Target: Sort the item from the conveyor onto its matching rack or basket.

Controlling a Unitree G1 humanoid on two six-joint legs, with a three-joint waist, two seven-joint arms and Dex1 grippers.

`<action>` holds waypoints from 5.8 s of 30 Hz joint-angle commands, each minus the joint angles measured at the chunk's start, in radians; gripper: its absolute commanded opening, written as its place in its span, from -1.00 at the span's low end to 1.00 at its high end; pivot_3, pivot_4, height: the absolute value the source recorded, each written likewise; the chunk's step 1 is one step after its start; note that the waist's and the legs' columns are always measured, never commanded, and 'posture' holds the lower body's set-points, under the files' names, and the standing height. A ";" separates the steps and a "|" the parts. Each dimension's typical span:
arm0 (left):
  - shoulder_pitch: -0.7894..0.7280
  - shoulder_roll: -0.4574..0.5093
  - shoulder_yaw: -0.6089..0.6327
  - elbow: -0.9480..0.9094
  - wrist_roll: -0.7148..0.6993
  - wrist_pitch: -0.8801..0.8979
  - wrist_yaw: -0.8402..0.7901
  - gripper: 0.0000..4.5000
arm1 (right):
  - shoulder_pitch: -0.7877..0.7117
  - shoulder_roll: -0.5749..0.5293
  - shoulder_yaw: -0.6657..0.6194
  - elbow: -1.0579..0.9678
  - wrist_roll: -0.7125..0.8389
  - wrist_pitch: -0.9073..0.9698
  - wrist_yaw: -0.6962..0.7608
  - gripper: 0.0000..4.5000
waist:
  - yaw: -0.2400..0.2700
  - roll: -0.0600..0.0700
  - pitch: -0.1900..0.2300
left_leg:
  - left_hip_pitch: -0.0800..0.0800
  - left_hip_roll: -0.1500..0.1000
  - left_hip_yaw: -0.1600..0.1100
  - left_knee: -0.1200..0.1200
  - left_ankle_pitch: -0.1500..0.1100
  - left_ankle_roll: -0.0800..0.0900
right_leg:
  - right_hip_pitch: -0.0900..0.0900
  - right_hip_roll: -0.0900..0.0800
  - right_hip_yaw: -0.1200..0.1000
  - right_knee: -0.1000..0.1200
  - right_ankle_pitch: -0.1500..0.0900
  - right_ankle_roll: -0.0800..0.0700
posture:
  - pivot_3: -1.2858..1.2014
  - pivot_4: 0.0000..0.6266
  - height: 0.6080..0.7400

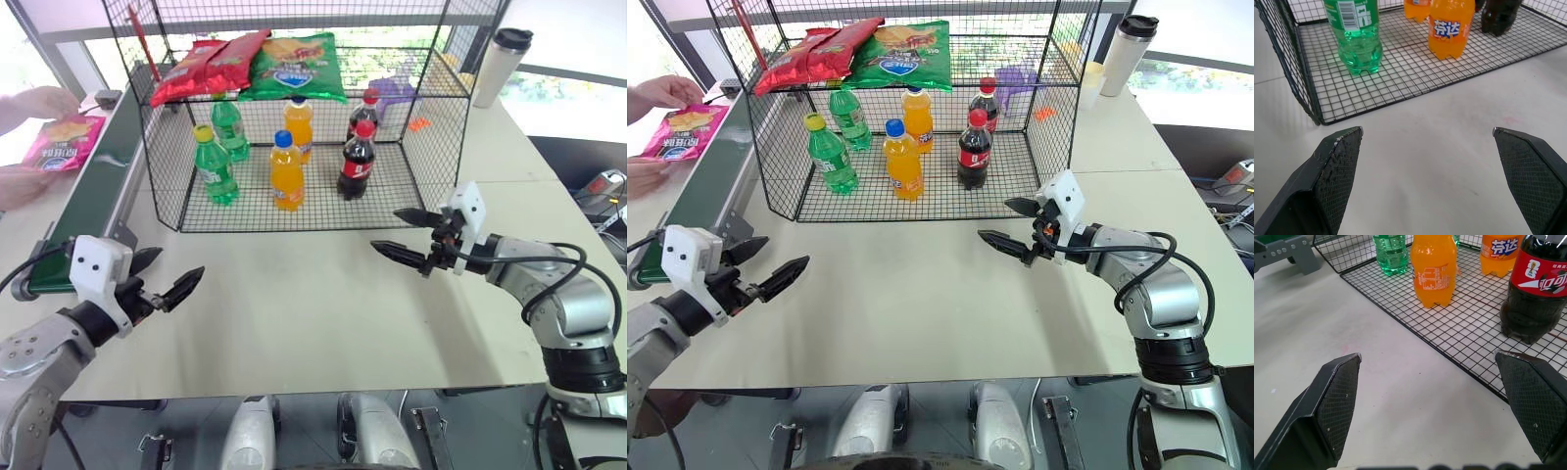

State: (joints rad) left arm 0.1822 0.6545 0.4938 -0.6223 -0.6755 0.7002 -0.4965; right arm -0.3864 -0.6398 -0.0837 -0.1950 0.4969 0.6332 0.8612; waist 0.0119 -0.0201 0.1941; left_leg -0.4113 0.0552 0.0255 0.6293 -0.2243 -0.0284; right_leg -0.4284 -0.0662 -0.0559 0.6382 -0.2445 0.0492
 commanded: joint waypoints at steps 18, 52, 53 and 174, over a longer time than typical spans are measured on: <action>-0.004 -0.028 -0.005 -0.029 0.006 -0.032 0.039 0.97 | -0.028 0.036 0.005 0.026 -0.008 -0.049 -0.023 1.00 | 0.000 0.000 0.000 | 0.000 0.000 0.000 0.000 0.000 0.000 | 0.000 0.000 0.000 0.000 0.000 0.000 | 0.03 -0.52 1.00; -0.057 -0.026 -0.032 0.002 0.050 -0.048 0.055 0.97 | -0.046 0.070 0.024 0.073 -0.037 -0.106 -0.047 1.00 | 0.000 0.000 0.000 | 0.000 0.000 0.000 0.000 0.000 0.000 | 0.001 0.001 0.000 0.000 0.001 0.000 | 0.03 -0.52 1.00; -0.056 -0.028 -0.033 0.001 0.052 -0.049 0.055 0.97 | -0.047 0.072 0.026 0.075 -0.039 -0.107 -0.046 1.00 | 0.000 0.000 0.000 | 0.000 0.000 0.000 0.000 0.000 0.000 | 0.001 0.001 0.000 0.000 0.001 0.000 | 0.03 -0.52 1.00; 0.291 0.102 0.084 0.393 1.374 -0.808 0.305 0.64 | -0.346 0.350 0.235 0.274 -0.136 -0.289 0.018 1.00 | -0.022 0.002 -0.004 | 0.000 0.011 0.011 -0.001 0.000 0.000 | -0.010 0.004 0.001 0.010 0.006 -0.003 | 0.03 -0.52 1.00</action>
State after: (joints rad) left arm 0.4595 0.7696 0.5784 -0.2322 0.6829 -0.1202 -0.1974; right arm -0.7234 -0.2953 0.1748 0.1124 0.3560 0.3627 0.8803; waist -0.0104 -0.0182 0.1904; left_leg -0.4104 0.0665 0.0365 0.6286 -0.2247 -0.0287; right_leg -0.4375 -0.0621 -0.0554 0.6478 -0.2394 0.0446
